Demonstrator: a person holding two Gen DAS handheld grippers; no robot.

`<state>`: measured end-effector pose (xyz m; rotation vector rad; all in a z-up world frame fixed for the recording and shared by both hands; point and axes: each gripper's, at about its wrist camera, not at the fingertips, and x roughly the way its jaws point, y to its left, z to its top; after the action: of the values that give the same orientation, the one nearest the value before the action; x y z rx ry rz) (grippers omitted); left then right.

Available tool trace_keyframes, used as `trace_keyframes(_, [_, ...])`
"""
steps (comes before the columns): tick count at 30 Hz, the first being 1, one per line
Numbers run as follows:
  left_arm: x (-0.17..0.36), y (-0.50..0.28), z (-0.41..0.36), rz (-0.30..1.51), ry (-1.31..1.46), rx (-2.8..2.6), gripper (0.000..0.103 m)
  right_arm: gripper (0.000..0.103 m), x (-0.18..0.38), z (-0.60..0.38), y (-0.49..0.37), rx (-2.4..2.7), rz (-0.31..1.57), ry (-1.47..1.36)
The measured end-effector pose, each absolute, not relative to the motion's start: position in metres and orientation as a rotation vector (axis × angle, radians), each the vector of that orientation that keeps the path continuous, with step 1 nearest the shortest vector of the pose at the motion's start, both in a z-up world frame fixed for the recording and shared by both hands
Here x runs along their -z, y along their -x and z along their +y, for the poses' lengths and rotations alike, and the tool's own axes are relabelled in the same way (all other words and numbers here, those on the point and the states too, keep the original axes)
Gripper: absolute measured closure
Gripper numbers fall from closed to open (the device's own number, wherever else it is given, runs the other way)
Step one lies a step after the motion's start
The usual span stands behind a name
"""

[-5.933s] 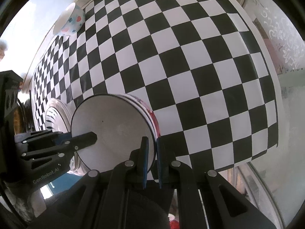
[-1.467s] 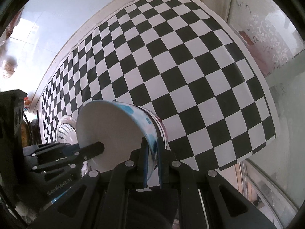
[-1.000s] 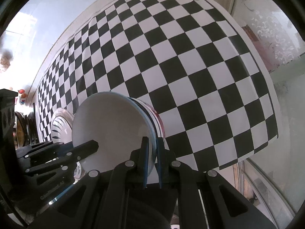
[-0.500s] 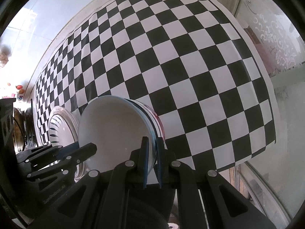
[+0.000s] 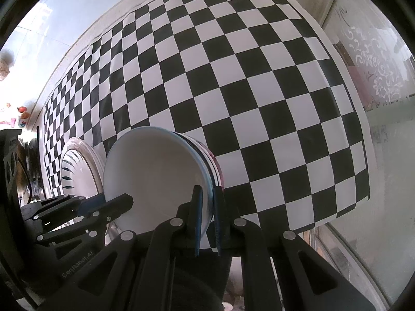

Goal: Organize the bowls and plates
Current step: 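Open both grippers and lift them away from the bowl stack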

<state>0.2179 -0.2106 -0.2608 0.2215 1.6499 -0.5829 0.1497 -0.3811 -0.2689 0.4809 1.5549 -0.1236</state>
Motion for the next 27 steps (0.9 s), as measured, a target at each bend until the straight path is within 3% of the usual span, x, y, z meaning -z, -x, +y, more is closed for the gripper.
trace_keyframes(5, [0.263, -0.220, -0.208, 1.667, -0.212, 0.578, 0.086, 0.093, 0.270, -0.383, -0.151, 0.116, 1.569, -0.492])
trace_keyframes(13, [0.250, -0.218, -0.196, 1.633, -0.212, 0.551, 0.069, 0.093, 0.251, -0.376, -0.148, 0.116, 1.550, -0.389])
trace_keyframes(16, [0.241, -0.217, -0.189, 1.612, -0.229, 0.532, 0.064, 0.085, 0.238, -0.369, -0.147, 0.114, 1.528, -0.334])
trace_keyframes(17, [0.237, -0.216, -0.186, 1.606, -0.236, 0.520, 0.063, 0.078, 0.231, -0.367, -0.146, 0.115, 1.515, -0.314])
trace_keyframes(19, [0.230, -0.215, -0.179, 1.596, -0.235, 0.489, 0.054, 0.054, 0.217, -0.362, -0.145, 0.112, 1.488, -0.289])
trace_keyframes(20, [0.227, -0.214, -0.175, 1.591, -0.228, 0.478, 0.050, 0.031, 0.211, -0.360, -0.144, 0.102, 1.475, -0.287])
trace_keyframes(21, [0.221, -0.214, -0.170, 1.585, -0.220, 0.468, 0.035, 0.012, 0.204, -0.357, -0.143, 0.091, 1.461, -0.283])
trace_keyframes(22, [0.216, -0.213, -0.167, 1.576, -0.221, 0.458, 0.022, 0.009, 0.194, -0.353, -0.141, 0.082, 1.442, -0.273])
trace_keyframes(27, [0.182, -0.208, -0.149, 1.501, -0.203, 0.403, 0.018, 0.009, 0.158, -0.338, -0.133, 0.076, 1.389, -0.222])
